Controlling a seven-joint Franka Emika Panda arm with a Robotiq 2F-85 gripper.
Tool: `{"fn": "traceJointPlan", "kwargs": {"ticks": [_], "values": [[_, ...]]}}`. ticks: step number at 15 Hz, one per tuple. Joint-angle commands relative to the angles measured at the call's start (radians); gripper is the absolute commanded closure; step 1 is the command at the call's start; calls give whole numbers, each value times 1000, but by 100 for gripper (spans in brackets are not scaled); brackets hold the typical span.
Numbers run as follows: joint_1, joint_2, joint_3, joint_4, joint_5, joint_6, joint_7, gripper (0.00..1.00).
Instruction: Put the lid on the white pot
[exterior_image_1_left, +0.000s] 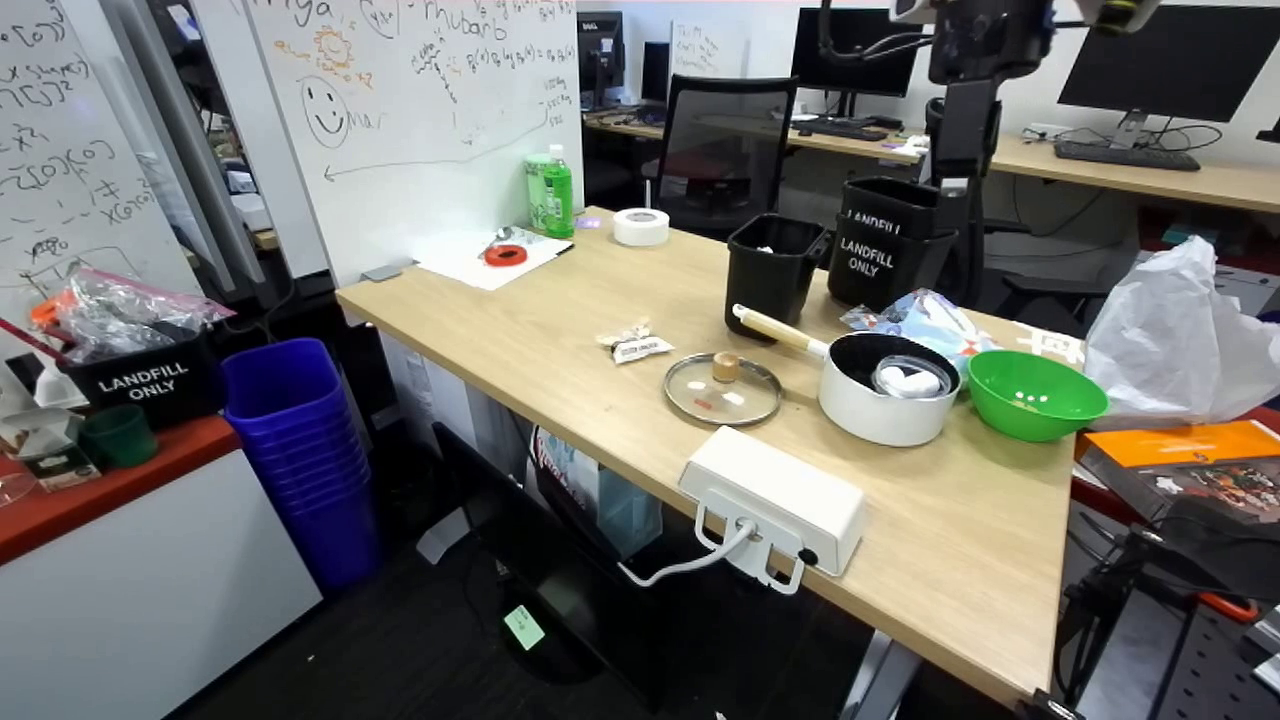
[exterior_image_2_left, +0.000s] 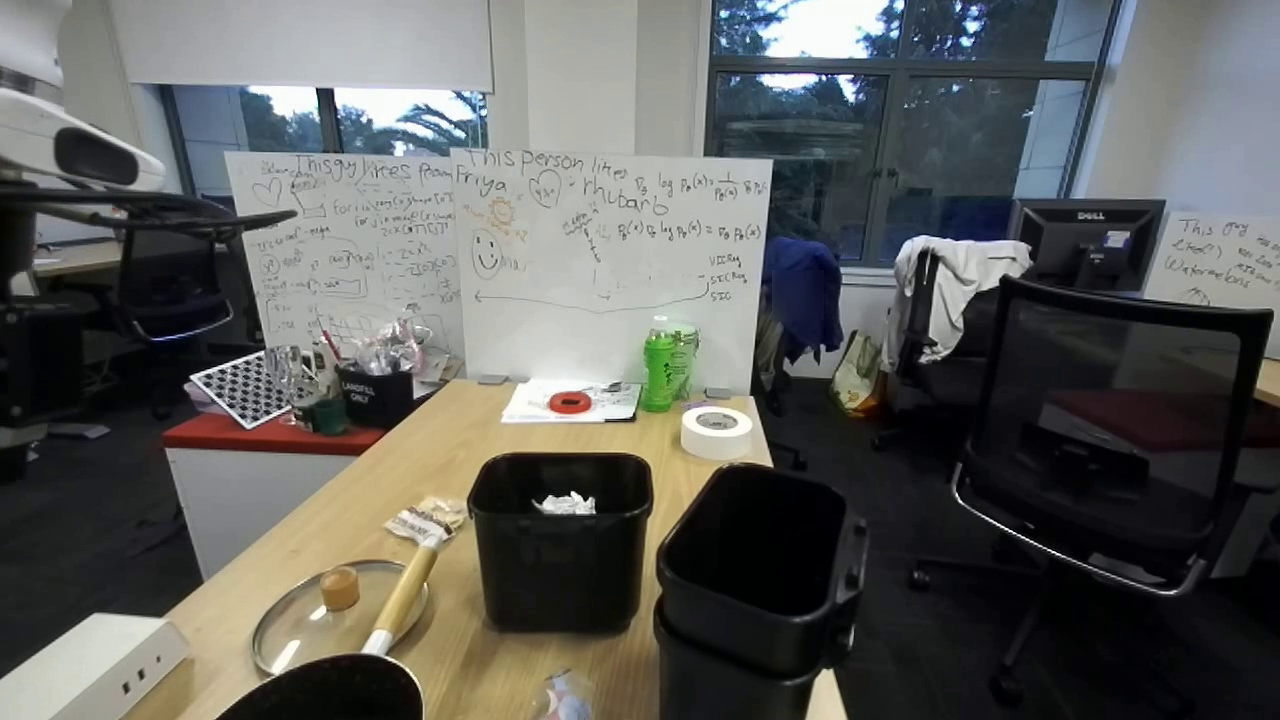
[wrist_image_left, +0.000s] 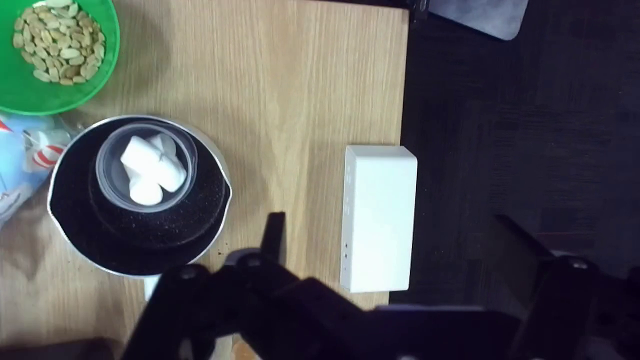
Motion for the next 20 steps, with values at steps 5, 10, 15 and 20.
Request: {"fn": "traceJointPlan", "kwargs": {"ticks": [5, 10, 15, 20], "values": [[6, 149, 66, 92, 24, 240, 70, 0], [1, 160, 76, 90, 13, 275, 74, 0], [1, 160, 76, 93, 14, 275, 76, 0], [0, 175, 76, 107, -1, 268, 116, 0]]}}
